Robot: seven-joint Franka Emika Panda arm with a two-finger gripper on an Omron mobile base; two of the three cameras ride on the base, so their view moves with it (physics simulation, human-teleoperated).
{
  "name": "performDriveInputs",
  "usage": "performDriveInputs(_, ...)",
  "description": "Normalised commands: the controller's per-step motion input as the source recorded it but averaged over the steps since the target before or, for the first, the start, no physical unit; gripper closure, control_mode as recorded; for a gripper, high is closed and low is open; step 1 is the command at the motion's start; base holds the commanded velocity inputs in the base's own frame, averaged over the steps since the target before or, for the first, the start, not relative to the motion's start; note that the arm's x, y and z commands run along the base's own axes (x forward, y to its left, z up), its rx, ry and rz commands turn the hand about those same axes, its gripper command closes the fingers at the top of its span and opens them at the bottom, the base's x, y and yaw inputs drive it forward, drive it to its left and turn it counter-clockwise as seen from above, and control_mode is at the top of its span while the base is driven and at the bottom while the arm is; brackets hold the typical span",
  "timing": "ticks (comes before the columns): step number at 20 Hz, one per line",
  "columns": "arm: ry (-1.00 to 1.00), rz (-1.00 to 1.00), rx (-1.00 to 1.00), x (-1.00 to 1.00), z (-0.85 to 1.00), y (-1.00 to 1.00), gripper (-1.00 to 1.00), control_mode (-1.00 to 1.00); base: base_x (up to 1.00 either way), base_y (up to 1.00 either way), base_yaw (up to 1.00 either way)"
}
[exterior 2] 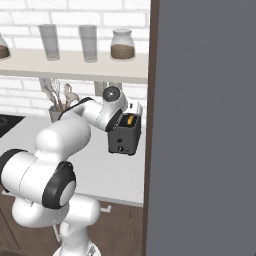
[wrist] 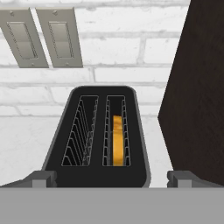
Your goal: Start the toaster. Once the lever pops up, take the bread to the plate on the dining counter.
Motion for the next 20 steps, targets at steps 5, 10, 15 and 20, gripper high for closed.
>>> performDriveInputs(5,0.0,0.0,0.0,0.0,0.0,0.0,-1.0,-1.0,0.0,0.0,0.0)
performDriveInputs(10,0.0,0.0,0.0,0.0,0.0,0.0,-1.0,-1.0,0.0,0.0,0.0)
performDriveInputs(15,0.0,0.0,0.0,0.0,0.0,0.0,-1.0,-1.0,0.0,0.0,0.0)
performDriveInputs(20,0.0,0.0,0.0,0.0,0.0,0.0,-1.0,-1.0,0.0,0.0,0.0)
